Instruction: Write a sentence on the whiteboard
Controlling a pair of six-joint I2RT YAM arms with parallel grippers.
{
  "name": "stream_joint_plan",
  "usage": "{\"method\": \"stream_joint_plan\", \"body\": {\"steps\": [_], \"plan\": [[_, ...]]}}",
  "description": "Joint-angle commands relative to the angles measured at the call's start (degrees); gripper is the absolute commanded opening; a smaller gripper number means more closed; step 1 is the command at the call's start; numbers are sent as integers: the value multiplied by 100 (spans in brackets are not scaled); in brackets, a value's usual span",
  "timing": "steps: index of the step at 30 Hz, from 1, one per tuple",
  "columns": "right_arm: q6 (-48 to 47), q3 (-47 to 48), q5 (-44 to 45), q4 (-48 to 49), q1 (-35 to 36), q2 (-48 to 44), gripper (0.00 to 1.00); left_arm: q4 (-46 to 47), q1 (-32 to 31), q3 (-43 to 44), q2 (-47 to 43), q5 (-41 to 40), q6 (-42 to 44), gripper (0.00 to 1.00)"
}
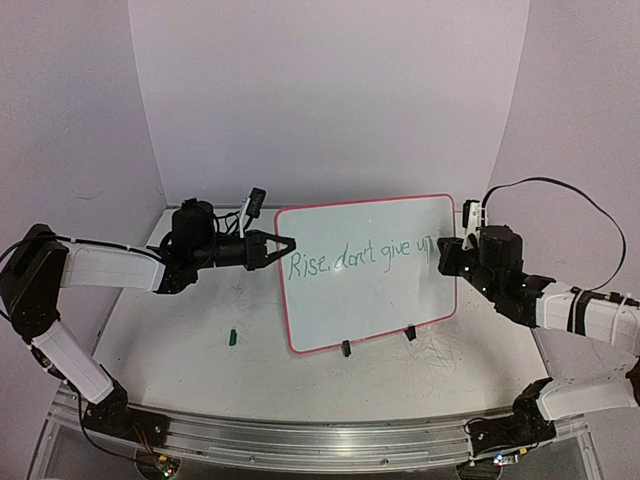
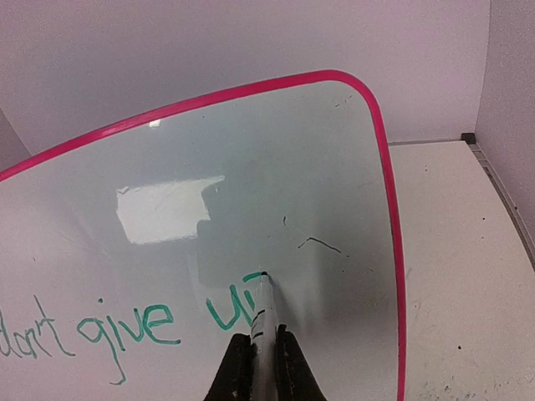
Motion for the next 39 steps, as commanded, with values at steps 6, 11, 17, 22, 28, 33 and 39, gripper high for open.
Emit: {"method": "stream_joint_plan", "body": {"steps": [6,11,17,22,28,33,39], "plan": [[113,-192,-165,-75,-30,-144,0,-209,107,-19,-232,-546,454,0],[134,-239,-367,-45,-32,-145,0,-212,107,7,-225,-539,424,0],[163,-208,-689,118,-27,-195,0,-214,105,6,-215,-555,423,0],[291,-243,-121,-75,-27,-465,0,-221,107,-8,-204,-561,420,0],[319,-416,274,-491,-104,-853,0,-219,107,-38,-241,-584,454,0],[281,-446,-17,-387,-209,-716,0,-221,107,-34,-224,-563,458,0],[227,-432,-222,105,-241,-472,0,-222,107,-50,-258,-570,450,0]]}}
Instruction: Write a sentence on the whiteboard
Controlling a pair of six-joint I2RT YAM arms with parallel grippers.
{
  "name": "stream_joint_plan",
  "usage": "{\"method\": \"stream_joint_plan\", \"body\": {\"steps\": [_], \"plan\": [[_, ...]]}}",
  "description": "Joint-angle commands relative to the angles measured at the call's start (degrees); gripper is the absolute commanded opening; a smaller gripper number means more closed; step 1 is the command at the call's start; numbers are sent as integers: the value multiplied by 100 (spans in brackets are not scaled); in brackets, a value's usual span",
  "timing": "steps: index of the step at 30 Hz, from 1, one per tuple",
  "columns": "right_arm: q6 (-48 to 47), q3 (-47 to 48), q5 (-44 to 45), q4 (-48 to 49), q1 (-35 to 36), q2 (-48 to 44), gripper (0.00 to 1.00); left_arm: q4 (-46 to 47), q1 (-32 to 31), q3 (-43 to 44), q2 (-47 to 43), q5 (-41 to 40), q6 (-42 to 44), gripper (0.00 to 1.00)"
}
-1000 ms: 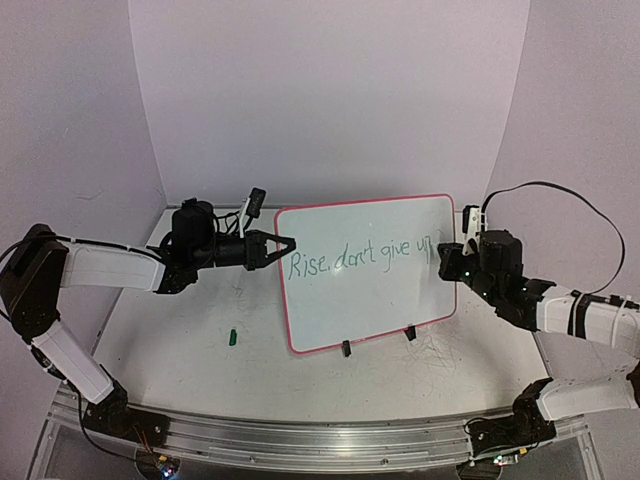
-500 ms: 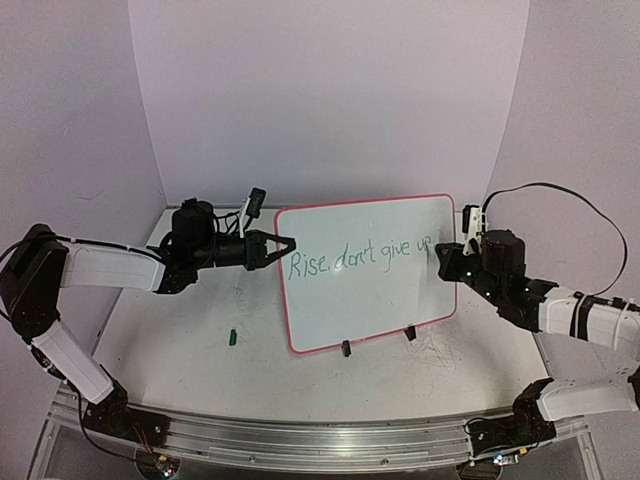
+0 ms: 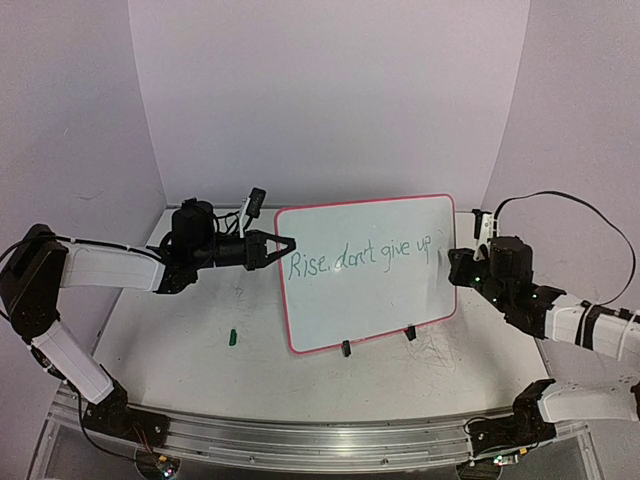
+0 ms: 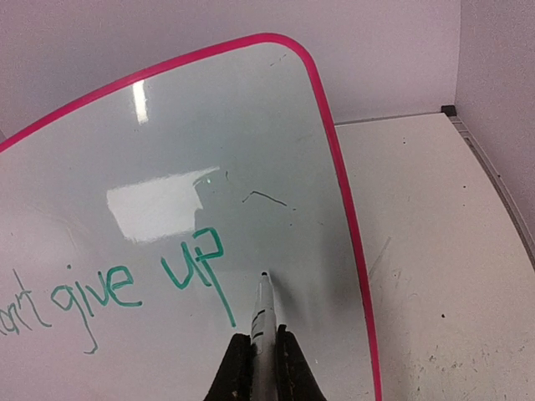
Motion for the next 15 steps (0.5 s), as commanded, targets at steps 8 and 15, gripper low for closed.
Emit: {"method": "stream_joint_plan", "body": {"steps": [8,15], "plan": [[-26,87,-104,748,-39,522,0,-217,107,-43,-236,-537,438,0],[63,297,-70,142,-44,109,0,-220,107,-41,-213,-564,445,0]]}}
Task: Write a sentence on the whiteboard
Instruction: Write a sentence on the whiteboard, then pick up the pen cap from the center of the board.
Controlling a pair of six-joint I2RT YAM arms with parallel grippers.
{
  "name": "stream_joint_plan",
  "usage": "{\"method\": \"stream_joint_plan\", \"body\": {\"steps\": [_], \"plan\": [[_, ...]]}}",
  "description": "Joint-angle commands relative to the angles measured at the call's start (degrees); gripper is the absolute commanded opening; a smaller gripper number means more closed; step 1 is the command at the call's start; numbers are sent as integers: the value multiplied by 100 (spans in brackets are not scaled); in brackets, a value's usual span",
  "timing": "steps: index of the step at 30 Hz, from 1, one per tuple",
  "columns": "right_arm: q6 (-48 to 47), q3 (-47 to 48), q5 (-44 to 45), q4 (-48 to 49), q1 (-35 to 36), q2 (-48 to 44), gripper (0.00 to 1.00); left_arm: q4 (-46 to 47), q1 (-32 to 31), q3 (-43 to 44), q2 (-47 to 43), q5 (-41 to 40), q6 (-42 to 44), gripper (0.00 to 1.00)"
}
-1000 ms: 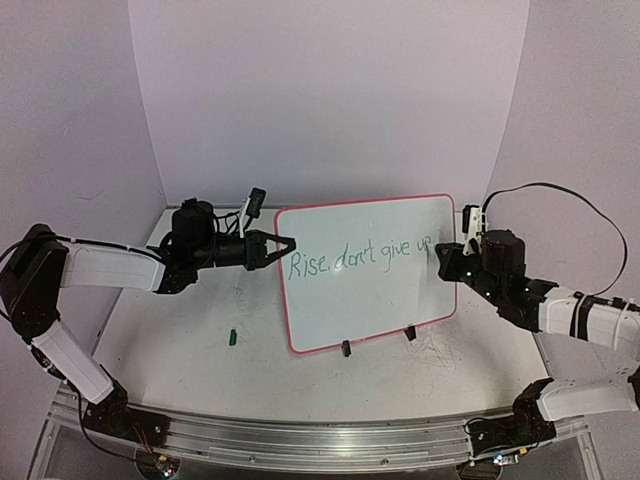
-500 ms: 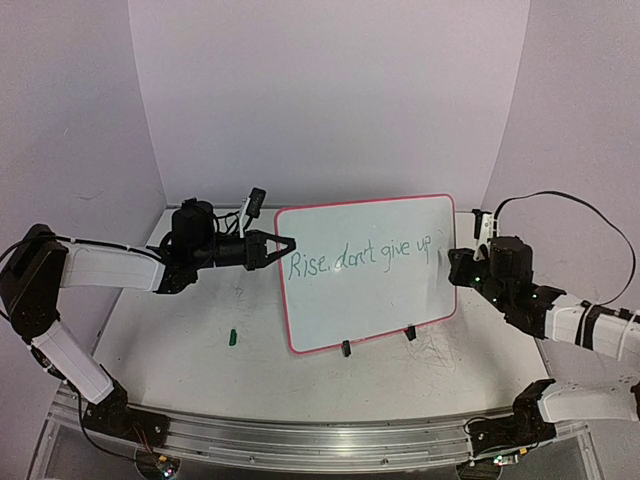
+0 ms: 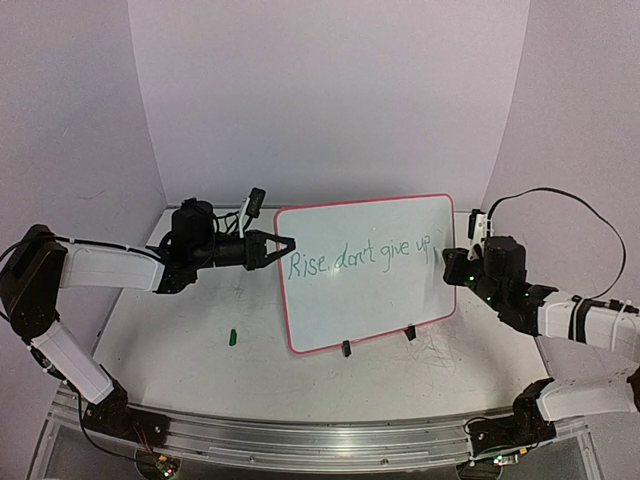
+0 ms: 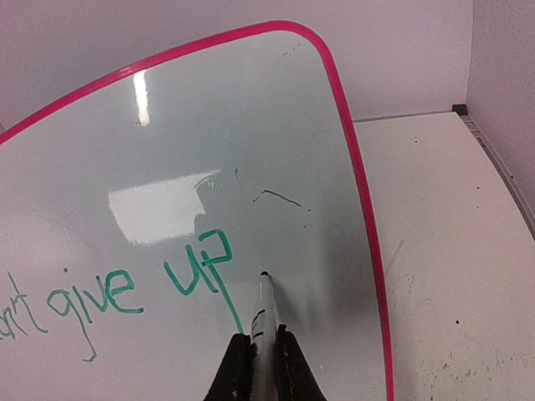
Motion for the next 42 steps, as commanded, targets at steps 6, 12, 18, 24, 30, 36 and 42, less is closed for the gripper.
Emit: {"method": "stream_joint_plan", "body": {"steps": [6,12,18,24,30,36,42], "plan": [[59,682,349,-2071,-28,-1850,0,-188,125,-135,-200,-724,479,1],[-156,996,132,-2537,-27,-2182,0,-228,225,-229,-261,-807,500,18],[-146,1323,-330,-2533,-26,-2035,0,-552,229,-306,-654,-1000,621,44],[-130,1465,-1188,-2335,-17,-1763,0,-1575,230,-519,-1573,-1725,432,71],[28,1226,-2003,-1707,32,-1524,0,-3935,227,-947,-2715,-3474,-1017,74],[-5,1265,-2364,-1477,134,-1265,0,-4983,207,-1387,-2917,-3101,-2001,69],[66,1172,-2454,-1279,226,-1283,0,-5373,132,-1237,-1845,-3206,-2103,62]]}}
